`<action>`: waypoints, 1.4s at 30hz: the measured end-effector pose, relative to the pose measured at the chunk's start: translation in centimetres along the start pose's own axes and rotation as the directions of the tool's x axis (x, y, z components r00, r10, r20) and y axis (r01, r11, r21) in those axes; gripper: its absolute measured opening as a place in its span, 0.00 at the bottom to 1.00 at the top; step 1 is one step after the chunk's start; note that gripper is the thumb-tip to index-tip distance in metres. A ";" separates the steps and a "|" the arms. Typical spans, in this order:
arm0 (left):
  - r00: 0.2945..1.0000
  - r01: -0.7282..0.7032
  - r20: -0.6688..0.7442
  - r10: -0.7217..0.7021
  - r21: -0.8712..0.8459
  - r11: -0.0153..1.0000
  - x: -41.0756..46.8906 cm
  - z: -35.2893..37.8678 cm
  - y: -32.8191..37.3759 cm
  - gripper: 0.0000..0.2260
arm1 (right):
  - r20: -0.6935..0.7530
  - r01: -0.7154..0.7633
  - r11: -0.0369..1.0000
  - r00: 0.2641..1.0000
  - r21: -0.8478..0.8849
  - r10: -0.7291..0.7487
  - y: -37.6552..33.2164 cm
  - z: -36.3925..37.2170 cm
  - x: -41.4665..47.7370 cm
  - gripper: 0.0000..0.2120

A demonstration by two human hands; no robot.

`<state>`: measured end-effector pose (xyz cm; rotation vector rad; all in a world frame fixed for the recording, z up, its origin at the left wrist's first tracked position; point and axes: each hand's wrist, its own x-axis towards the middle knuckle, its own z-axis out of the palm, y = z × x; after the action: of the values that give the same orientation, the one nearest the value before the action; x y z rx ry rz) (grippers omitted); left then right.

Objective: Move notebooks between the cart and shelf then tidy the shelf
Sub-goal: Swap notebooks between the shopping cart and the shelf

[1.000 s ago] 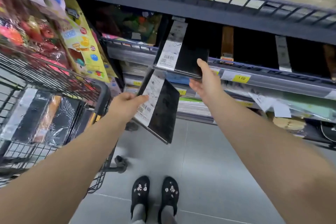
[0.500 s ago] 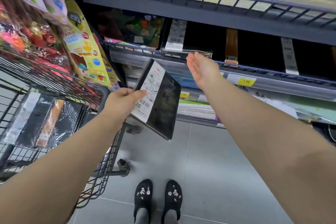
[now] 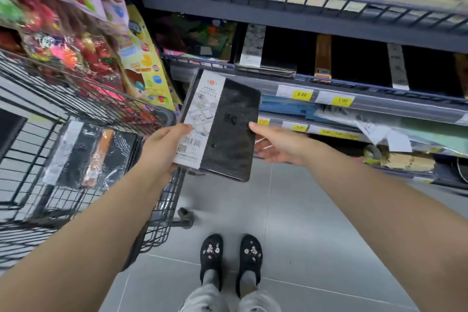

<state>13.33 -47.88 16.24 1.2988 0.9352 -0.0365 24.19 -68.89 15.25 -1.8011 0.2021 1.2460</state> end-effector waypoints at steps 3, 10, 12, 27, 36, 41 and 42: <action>0.999 0.011 0.033 -0.010 -0.029 1.000 -0.9 -0.1 1.1 0.05 | 0.149 0.067 0.998 0.986 0.021 -0.069 0.0 1.7 -2.5 0.12; 0.994 0.034 0.104 -0.030 -0.042 0.999 0.7 3.3 3.7 0.11 | 0.012 0.244 0.914 0.965 0.324 -0.262 -1.4 0.6 -4.5 0.13; 0.984 0.069 0.167 -0.066 -0.016 0.997 2.1 4.6 4.1 0.15 | -0.049 0.287 0.877 0.955 0.385 -0.292 -2.0 -0.8 -4.2 0.12; 0.846 -0.431 0.369 0.384 0.898 0.088 13.7 8.2 5.1 0.32 | -0.257 0.340 0.544 0.940 0.767 -0.225 -4.0 -5.1 3.5 0.07; 0.842 -0.395 0.425 0.333 0.905 -0.156 15.1 8.4 4.3 0.40 | -0.154 0.198 0.650 0.980 0.734 -0.125 -5.8 -2.5 5.7 0.17; 0.839 -0.425 0.437 0.325 0.899 -0.111 15.1 8.4 4.1 0.41 | -0.238 0.267 0.430 0.964 0.862 -0.121 -7.4 -1.6 7.1 0.24; 0.838 -0.429 0.440 0.323 0.897 -0.108 15.1 8.3 4.1 0.41 | -0.245 0.271 0.421 0.963 0.866 -0.115 -7.6 -1.6 7.4 0.23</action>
<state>29.88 -46.45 10.15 2.9408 0.2308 -0.3748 33.20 -63.23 13.78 -0.8978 0.6051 0.5856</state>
